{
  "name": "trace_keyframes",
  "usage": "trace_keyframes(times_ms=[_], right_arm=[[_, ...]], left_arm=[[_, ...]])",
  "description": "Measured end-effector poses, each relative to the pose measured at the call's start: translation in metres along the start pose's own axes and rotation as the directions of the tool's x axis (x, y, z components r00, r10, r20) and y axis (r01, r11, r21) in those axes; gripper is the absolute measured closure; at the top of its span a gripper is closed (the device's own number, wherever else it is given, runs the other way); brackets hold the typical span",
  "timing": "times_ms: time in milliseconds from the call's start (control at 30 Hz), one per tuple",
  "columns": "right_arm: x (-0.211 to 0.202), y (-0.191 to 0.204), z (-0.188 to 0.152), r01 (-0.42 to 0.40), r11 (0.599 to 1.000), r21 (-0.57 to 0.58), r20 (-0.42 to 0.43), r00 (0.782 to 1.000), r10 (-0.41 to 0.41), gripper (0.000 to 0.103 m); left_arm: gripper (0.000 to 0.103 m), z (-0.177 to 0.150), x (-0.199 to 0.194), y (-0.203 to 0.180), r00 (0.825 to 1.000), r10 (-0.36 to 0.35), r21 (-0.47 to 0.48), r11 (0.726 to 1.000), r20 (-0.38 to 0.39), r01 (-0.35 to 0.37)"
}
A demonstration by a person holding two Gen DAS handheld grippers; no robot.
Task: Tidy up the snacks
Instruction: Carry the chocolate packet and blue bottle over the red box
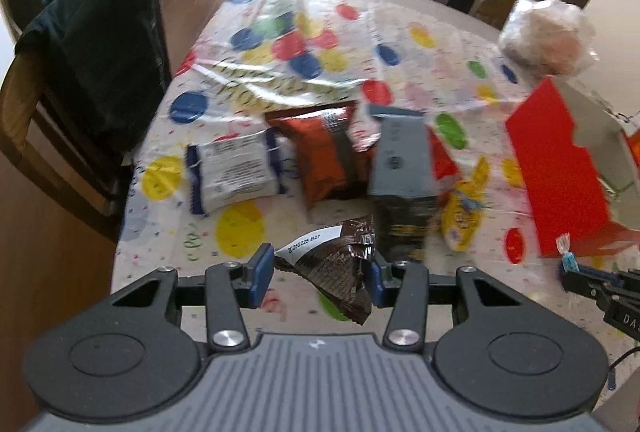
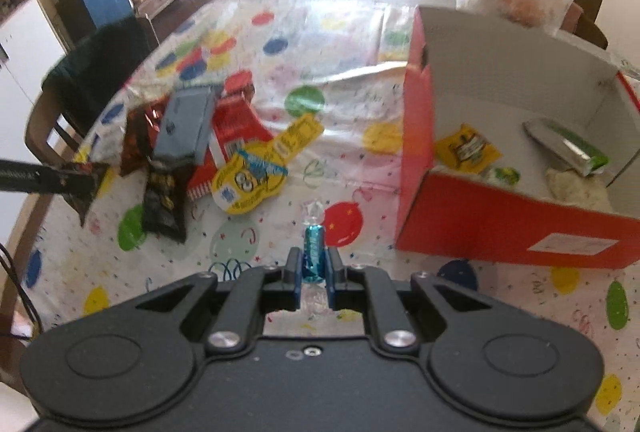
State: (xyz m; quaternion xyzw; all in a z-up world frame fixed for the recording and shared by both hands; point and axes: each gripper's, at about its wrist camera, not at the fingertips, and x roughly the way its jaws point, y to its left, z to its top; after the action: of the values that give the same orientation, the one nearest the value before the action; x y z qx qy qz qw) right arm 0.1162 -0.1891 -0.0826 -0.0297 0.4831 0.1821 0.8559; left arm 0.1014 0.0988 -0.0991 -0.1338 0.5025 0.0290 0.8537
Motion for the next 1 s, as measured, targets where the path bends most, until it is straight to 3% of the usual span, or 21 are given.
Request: trace_keyframes(times_ms=[567, 1000], right_arm=[[-0.074, -0.067, 0.018, -0.023, 0.999, 0.024, 0.148, 0.989, 0.019, 0.093], [-0.09, -0.152, 0.036, 0.027, 0.997, 0.078, 0.202, 0.979, -0.042, 0.093]], left_arm=[[0.057, 0.022, -0.042, -0.132, 0.992, -0.104, 0.148, 0.985, 0.077, 0.091], [0.057, 0.041, -0.041, -0.239, 0.982, -0.159, 0.277, 0.952, 0.098, 0.127]])
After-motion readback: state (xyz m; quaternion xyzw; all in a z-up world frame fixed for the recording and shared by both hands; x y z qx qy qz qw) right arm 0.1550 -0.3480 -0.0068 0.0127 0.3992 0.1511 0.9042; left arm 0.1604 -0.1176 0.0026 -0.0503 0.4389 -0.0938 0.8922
